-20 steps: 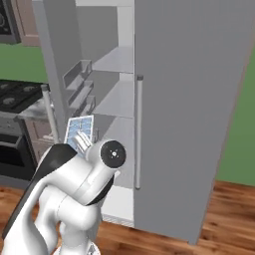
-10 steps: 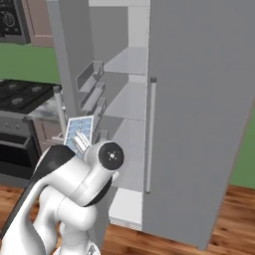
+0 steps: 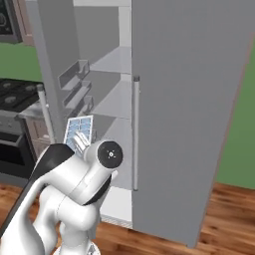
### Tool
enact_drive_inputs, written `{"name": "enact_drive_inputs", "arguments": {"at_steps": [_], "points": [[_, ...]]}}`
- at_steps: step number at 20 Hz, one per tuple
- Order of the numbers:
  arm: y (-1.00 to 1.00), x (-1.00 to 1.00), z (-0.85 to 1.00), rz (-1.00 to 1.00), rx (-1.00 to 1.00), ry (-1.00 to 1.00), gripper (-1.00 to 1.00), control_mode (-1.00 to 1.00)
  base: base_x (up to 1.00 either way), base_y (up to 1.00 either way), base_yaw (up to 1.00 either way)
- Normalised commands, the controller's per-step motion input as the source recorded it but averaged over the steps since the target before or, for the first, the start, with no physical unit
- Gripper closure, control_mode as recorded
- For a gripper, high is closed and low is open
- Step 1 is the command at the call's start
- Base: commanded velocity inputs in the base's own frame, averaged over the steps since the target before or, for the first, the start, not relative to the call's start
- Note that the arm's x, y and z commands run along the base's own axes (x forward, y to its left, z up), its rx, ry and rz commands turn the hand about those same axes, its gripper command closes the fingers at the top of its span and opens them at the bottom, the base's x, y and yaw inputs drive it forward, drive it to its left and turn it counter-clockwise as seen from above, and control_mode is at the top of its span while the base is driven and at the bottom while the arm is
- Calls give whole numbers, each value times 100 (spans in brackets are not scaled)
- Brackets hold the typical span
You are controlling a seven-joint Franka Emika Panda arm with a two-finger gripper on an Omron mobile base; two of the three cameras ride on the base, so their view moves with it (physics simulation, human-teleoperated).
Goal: The ice cube tray has been filled with water. Take the tray and place it in the freezer to make ice. Close the freezer door after placing the tray.
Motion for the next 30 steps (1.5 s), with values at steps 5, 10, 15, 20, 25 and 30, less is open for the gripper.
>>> {"name": "enact_drive_inputs", "arguments": {"at_steps": [5,10,15,20,25,30], "points": [[0,0,0,0,0,0,100,100,0,-65,0],[0,0,0,0,0,0,100,100,22,2,0],[0,0,0,0,0,0,100,100,42,34,3],[0,0,0,0,0,0,100,100,40,19,0],[0,0,0,0,0,0,100,100,29,-10,0],[0,0,0,0,0,0,100,100,33,-3,0]]}}
